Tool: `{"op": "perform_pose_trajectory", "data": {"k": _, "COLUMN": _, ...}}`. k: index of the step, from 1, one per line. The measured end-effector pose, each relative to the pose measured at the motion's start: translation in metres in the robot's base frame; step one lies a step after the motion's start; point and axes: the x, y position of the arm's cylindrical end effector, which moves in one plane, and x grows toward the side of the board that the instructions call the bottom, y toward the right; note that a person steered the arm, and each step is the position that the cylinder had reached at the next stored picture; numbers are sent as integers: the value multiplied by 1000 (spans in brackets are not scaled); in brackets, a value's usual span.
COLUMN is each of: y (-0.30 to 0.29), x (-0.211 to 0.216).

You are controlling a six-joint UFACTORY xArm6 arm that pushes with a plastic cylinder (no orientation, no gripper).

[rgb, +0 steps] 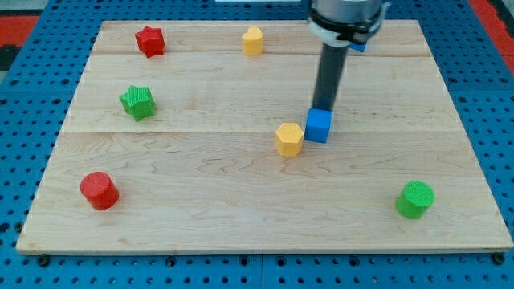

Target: Push the blue cube into the yellow hexagon

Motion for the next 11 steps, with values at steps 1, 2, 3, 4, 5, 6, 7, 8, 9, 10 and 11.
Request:
{"op": "perform_pose_trajectory", "data": {"k": 1, "y": -1, "x": 0}}
{"op": "perform_pose_trajectory", "data": {"k": 2, "y": 75, "x": 3}}
{"op": "perform_pose_trajectory", "data": {"k": 3, "y": 108, "x": 4}}
{"op": "perform_pose_trajectory", "data": {"k": 4, "y": 91, "x": 18}}
{"op": "perform_pose_trajectory", "data": {"k": 5, "y": 78, "x": 22}}
{"op": "perform_pose_trajectory", "data": {"k": 6, "y": 66, "x": 24}}
{"op": "perform_pose_trajectory", "data": {"k": 7, "y": 28, "x": 24}}
{"op": "perform_pose_trajectory", "data": {"k": 8, "y": 12, "x": 24}}
{"op": "perform_pose_trajectory", "data": {"k": 9, "y": 35, "x": -4}}
{"op": "perform_pose_trajectory", "data": {"k": 10, "y": 92, "x": -60}}
{"op": "perform_pose_trajectory", "data": {"k": 11, "y": 132, "x": -118}}
